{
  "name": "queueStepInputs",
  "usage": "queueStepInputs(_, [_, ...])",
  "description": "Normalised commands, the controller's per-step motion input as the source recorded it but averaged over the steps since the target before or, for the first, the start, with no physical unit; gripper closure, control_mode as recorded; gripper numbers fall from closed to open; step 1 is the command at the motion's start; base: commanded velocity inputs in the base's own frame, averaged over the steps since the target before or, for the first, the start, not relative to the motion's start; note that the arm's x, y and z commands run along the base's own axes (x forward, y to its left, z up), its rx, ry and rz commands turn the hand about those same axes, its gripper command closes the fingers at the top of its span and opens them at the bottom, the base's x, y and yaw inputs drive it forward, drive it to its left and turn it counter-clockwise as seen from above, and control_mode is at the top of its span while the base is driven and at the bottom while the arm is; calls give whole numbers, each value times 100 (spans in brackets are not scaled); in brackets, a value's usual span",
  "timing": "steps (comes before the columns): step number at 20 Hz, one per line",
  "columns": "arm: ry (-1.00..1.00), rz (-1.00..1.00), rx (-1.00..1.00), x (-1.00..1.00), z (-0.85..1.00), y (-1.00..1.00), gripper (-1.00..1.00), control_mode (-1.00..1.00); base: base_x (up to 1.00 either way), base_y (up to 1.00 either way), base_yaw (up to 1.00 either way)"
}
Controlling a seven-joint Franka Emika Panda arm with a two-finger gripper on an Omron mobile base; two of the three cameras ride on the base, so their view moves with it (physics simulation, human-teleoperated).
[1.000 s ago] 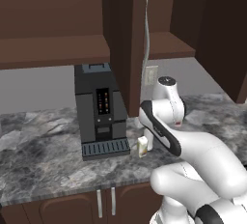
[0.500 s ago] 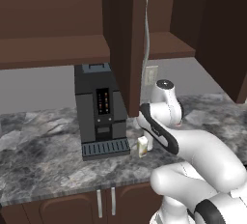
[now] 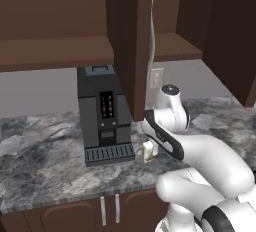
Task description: Sort all alcoholic drinks to one cabinet, and non-alcoholic drinks to the other.
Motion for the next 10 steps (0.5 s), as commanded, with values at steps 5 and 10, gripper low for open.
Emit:
queueStepInputs(5, [-5,0,3,4,-1,0,-100,-100,0,0,0])
queueStepInputs(10, [-7,0,3,0,0,0,-100,-100,0,0,0])
